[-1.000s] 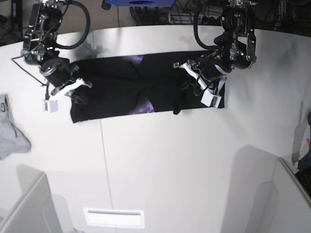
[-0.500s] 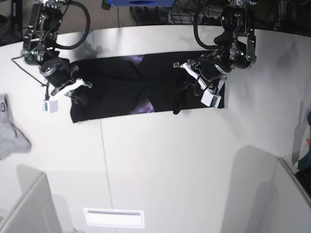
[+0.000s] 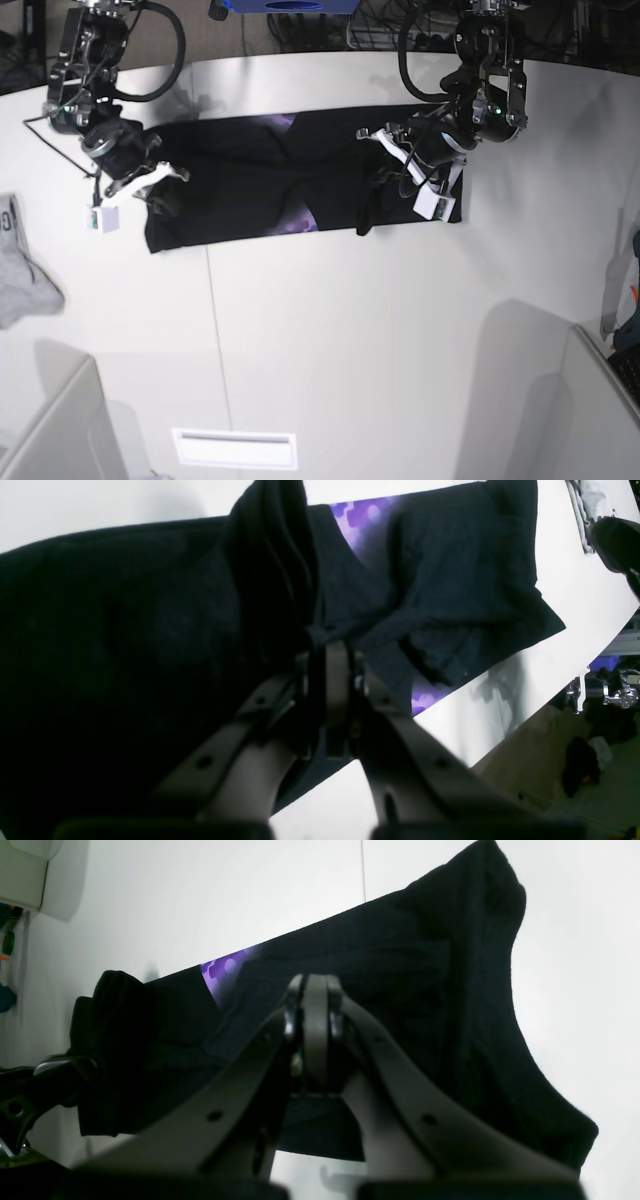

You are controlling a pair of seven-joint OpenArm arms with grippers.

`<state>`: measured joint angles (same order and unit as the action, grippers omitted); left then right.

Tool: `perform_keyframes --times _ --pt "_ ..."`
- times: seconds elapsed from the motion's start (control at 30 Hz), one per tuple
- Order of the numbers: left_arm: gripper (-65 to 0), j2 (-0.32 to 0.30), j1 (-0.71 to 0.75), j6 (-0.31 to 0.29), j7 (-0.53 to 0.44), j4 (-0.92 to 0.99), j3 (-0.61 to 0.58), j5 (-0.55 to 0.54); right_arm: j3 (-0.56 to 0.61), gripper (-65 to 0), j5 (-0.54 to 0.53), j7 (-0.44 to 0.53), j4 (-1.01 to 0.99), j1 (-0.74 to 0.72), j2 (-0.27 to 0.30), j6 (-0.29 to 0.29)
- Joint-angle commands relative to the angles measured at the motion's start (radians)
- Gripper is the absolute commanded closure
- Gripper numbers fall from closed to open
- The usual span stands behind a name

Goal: Fold the T-shirt properly

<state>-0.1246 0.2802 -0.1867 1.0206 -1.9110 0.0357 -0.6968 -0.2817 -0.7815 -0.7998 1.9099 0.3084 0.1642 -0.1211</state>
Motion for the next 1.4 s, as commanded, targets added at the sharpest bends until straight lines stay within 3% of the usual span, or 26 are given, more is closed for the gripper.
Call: perform_keyframes --times 0.0,0.07,0.13,0.27,0.43,0.63,0.77,0.8,0.87,0.9,0.93,1.07,1.2,1.37 --pt "0.0 0.0 -0.008 -0.009 -0.015 -0.015 0.002 -0.022 -0.004 0.0 -0.013 0.023 0.015 -0.008 0.008 -0.007" --pt "-3.3 0.0 -0.008 -0.009 -0.015 -0.015 0.002 -0.022 -0.004 0.0 -0.013 0.023 0.015 -0.008 0.008 -0.007" --pt "-14.8 0.001 -0.008 -0.009 -0.015 -0.015 0.002 -0.022 -0.004 0.0 -0.013 0.023 0.015 -0.008 0.008 -0.007" --pt "-30.8 0.003 -0.023 -0.01 -0.015 -0.015 -0.016 -0.022 -0.004 0.0 -0.013 0.023 0.015 -0.008 0.008 -0.007" --pt "-38.5 -0.007 -0.078 -0.009 -0.015 0.005 -0.165 -0.016 -0.004 0.0 -0.013 0.023 0.015 -0.008 0.008 -0.007" --pt "-38.2 0.001 -0.174 -0.009 -0.015 0.098 -0.348 -0.022 -0.006 0.0 -0.013 0.023 0.015 -0.005 0.008 -0.007" --pt "-37.2 0.001 -0.215 -0.007 -0.015 0.048 -0.442 -0.022 -0.006 0.0 -0.013 0.02 0.015 -0.005 0.008 -0.007" --pt "-33.9 0.001 -0.212 -0.007 -0.015 0.017 -0.428 -0.022 -0.006 0.0 -0.013 0.02 0.015 -0.004 0.008 -0.007" --pt "-17.4 -0.002 -0.204 0.003 -0.015 -0.043 -0.366 -0.022 -0.006 0.0 -0.013 0.018 0.015 -0.004 0.008 -0.007" --pt "-5.4 -0.004 -0.19 0.031 -0.015 -0.063 -0.323 -0.022 -0.006 0.0 -0.013 0.018 0.015 -0.004 0.008 -0.007" --pt "0.0 -0.005 -0.181 0.062 -0.015 -0.069 -0.28 -0.022 -0.006 0.0 -0.013 0.018 0.015 -0.004 0.008 -0.007" --pt "0.0 -0.042 -0.131 0.212 -0.009 -0.068 -0.132 -0.021 -0.006 0.0 -0.013 0.018 0.015 -0.002 0.008 -0.007" --pt "0.0 -0.106 -0.106 0.224 0.06 -0.066 -0.101 -0.021 -0.004 0.0 -0.013 0.018 0.015 -0.002 0.008 -0.007" --pt "0.0 -0.108 -0.068 0.224 0.117 -0.066 -0.112 -0.021 -0.004 0.0 -0.013 0.018 0.015 -0.004 0.008 -0.007"
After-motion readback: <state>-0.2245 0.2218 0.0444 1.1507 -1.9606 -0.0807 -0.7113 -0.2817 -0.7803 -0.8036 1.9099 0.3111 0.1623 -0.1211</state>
